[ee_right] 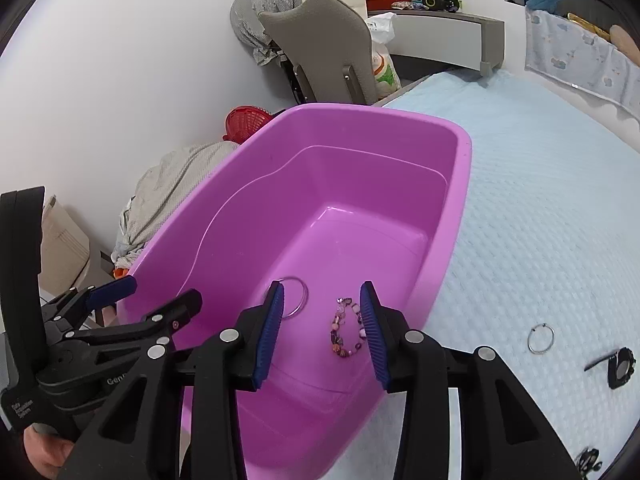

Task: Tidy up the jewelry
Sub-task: 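Withdraw both tools from the tub back over the remaining jewelry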

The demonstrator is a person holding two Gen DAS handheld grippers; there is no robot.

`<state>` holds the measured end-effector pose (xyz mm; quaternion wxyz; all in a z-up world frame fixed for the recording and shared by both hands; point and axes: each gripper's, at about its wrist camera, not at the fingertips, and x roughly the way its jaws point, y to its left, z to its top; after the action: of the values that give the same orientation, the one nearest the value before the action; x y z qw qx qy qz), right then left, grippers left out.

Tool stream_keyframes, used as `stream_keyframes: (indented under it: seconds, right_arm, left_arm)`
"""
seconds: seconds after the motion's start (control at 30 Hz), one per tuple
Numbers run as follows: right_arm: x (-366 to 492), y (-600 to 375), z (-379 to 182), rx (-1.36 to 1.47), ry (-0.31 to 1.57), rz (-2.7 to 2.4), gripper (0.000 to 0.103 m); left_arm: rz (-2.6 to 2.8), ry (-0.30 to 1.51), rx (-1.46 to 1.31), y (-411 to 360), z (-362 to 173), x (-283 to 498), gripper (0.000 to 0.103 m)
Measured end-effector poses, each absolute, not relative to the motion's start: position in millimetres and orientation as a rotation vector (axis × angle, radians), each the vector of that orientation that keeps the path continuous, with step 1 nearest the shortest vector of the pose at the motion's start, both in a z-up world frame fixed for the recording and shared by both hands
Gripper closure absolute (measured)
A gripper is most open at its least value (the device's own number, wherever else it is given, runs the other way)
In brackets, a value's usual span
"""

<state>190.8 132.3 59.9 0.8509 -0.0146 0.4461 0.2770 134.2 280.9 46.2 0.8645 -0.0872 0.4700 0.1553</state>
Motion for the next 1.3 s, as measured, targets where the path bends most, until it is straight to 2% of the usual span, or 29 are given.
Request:
stream_keyframes:
  seconds: [0.5, 0.83, 1.07, 1.3]
  right_arm:
    - [119, 65, 75, 0.023, 0.848, 0.532, 0.054]
    - [29, -53, 64, 0.081, 0.799, 0.377, 0.05]
    - [-25, -127, 33, 0.152, 0.837, 0.23, 0.049]
    - [-55, -138, -35, 0.175, 0.919, 0.168, 0.049]
  left_arm:
    - [0.264, 0.902, -0.152, 242, 70, 83, 0.015]
    - [0.106, 0.851, -0.094, 173, 75, 41, 0.014]
    - [-0.011, 0.861, -0.07, 120, 54, 20, 0.013]
    - [-0.066, 0.912, -0.03, 87, 11, 2, 0.013]
